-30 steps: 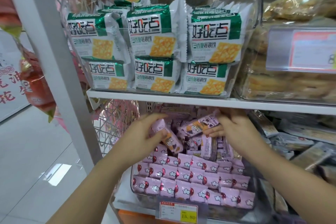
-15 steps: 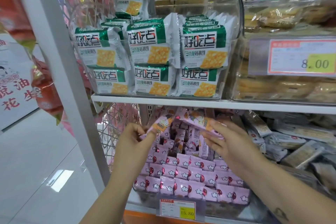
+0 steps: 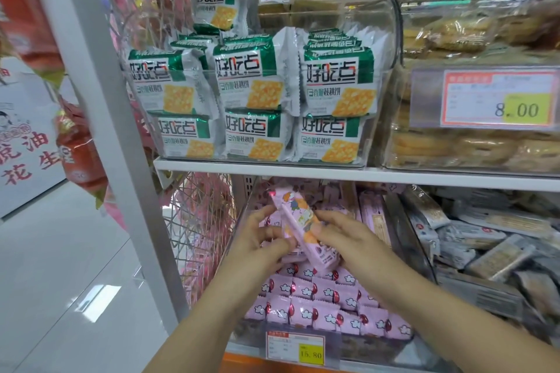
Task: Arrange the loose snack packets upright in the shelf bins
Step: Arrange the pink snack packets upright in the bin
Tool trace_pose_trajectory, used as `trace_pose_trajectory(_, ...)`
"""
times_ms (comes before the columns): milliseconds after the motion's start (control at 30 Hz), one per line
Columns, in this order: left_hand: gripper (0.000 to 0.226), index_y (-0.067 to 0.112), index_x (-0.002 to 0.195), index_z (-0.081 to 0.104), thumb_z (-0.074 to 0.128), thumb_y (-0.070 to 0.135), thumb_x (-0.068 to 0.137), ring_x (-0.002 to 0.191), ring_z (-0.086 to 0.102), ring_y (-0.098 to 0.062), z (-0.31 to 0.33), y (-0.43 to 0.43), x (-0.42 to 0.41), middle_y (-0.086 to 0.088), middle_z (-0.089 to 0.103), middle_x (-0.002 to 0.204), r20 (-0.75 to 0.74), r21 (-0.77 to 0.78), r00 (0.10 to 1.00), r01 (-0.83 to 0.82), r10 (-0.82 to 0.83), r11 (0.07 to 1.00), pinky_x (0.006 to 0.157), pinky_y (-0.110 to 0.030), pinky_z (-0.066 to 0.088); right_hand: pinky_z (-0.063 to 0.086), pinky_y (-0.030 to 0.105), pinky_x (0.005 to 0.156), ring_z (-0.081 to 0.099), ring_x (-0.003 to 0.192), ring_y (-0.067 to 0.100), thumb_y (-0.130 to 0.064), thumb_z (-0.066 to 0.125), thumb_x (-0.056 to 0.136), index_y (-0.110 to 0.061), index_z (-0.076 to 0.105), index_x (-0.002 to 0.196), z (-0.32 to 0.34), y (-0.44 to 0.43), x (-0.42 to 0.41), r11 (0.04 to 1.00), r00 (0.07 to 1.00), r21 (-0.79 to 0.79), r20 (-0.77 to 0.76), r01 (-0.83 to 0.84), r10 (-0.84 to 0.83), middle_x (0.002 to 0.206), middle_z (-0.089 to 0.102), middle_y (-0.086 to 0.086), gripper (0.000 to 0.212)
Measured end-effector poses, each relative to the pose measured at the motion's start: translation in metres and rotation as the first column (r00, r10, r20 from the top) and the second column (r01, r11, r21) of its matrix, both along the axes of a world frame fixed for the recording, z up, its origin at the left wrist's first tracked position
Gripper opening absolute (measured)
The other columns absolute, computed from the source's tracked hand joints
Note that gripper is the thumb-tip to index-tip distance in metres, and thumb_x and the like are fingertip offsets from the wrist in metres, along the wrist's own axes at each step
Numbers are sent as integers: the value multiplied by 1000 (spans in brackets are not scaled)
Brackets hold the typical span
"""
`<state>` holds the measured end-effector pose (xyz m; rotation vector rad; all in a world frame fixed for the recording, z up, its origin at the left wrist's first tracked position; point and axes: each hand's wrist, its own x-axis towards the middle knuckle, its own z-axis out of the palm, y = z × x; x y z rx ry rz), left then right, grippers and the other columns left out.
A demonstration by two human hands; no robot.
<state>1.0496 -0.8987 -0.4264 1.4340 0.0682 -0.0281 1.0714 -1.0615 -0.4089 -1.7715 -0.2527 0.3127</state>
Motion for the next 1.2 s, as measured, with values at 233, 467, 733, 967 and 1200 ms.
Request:
trace_pose_trajectory(233,61,32,126,49,71,22,70,104,65,-20,15,13,11,-3,66,107,-59,204,960,278,-272,939,99,-36,47,46,14,73,60,88,-3,-32,45,97,-29,54,119,5,0,10,998,988,-53,153,-14,22,104,63,-17,24)
trace_pose_trajectory(467,14,35,89,58,68,26,86,87,63,8,40,17,41,19,68,91,38,574,950,233,-310,785,74,-3,44,50,31,87,59,94,9,-22,56,94,-25,52,125,1,1,37,939,938,-345,328,9,112,107,62,-8,32)
trace_pose_trajectory(733,38,30,110,55,77,33,78,90,65,-4,11,29,64,12,69,98,-47,817,902,282,-429,502,86,-29,51,52,21,74,63,87,9,-23,72,81,-35,22,146,-16,5,49,911,929,-411,325,-28,175,114,51,-11,84)
trace_pose_trajectory(967,24,29,95,53,73,27,82,72,55,12,8,26,67,19,61,83,-10,918,899,182,-438,353,59,-5,37,37,17,77,46,93,0,-32,67,86,-35,32,141,-12,5,48,831,841,-541,383,-131,383,122,53,-10,66)
trace_pose_trajectory(1200,41,21,128,48,62,24,90,68,51,-5,7,22,66,8,58,86,-14,964,903,127,-429,235,62,-22,37,31,15,44,44,46,2,-21,70,79,-23,45,88,-5,-2,49,878,870,-467,472,108,144,55,45,-9,27)
